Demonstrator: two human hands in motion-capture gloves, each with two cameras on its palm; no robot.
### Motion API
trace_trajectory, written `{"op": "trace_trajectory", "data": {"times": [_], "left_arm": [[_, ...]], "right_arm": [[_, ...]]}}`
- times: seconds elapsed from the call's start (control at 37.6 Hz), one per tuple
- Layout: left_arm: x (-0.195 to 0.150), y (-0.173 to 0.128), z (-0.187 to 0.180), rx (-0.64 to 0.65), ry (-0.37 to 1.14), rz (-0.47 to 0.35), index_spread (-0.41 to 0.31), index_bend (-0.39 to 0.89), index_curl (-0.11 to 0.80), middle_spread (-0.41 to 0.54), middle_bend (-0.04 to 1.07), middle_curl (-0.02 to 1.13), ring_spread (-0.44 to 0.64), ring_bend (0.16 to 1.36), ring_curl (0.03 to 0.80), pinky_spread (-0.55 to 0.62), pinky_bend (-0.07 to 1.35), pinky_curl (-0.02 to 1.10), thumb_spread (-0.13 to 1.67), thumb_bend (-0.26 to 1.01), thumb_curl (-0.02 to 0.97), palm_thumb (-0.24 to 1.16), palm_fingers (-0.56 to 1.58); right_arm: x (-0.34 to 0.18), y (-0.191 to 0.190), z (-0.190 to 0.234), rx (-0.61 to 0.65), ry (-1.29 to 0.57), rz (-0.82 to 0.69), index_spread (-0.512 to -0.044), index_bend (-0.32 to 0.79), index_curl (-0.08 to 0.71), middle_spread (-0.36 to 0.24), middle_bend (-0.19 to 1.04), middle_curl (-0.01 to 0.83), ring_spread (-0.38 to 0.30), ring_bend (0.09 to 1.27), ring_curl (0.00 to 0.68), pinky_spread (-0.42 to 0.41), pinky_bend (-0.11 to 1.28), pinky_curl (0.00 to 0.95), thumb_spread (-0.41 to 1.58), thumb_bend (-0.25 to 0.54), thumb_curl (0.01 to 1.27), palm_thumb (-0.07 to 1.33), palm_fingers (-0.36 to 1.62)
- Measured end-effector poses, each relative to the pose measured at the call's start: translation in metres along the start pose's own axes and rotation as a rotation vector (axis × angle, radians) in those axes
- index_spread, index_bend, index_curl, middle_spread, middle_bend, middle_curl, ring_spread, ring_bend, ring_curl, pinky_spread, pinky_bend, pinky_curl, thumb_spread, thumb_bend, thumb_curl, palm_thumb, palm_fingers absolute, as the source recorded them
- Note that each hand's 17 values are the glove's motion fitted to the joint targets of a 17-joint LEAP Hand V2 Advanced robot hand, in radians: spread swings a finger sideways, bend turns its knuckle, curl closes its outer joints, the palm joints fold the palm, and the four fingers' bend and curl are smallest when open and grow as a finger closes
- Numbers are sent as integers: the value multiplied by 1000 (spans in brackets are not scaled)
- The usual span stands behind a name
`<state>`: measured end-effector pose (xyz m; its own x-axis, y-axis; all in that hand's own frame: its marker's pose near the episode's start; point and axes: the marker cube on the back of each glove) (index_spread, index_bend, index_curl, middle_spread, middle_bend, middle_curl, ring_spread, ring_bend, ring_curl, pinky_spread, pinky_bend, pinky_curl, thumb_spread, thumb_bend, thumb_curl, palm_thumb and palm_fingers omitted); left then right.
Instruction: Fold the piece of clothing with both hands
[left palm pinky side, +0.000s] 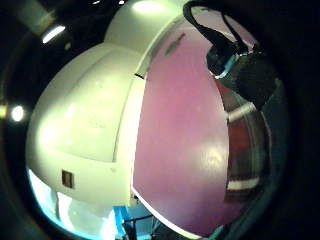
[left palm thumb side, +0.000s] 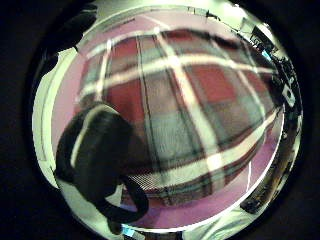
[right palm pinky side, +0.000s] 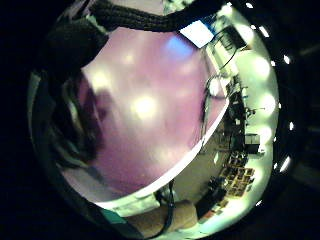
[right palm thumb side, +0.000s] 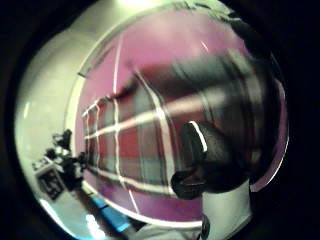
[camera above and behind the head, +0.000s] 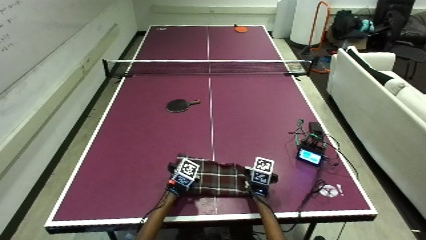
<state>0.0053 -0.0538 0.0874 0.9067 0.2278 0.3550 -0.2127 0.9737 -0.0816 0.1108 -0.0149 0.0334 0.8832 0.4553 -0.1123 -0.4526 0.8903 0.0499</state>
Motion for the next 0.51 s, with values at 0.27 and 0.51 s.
{"op": "trace_trajectory", "data": {"times": [0.27, 0.51], "left_arm": [[18, 16, 31, -182, 222, 81, -69, 144, 282, -22, 162, 408, 48, 661, 375, 282, 475, 438, 1347, -69, 100, -44, 232], [52, 3, 12, -239, 228, 83, -75, 157, 297, 32, 189, 385, 148, 657, 340, 417, 393, 374, 1423, -58, 28, -111, 280]], "right_arm": [[18, -1, 32, -50, -20, 14, -330, -15, 207, -122, 305, 422, -78, 617, 414, 232, 481, 402, 1206, -31, 238, 663, 346], [34, -47, 24, 135, 1, 102, -371, -70, 71, -223, 446, 442, -221, 948, 444, 52, 535, 378, 1232, 82, 277, 877, 851]]}}
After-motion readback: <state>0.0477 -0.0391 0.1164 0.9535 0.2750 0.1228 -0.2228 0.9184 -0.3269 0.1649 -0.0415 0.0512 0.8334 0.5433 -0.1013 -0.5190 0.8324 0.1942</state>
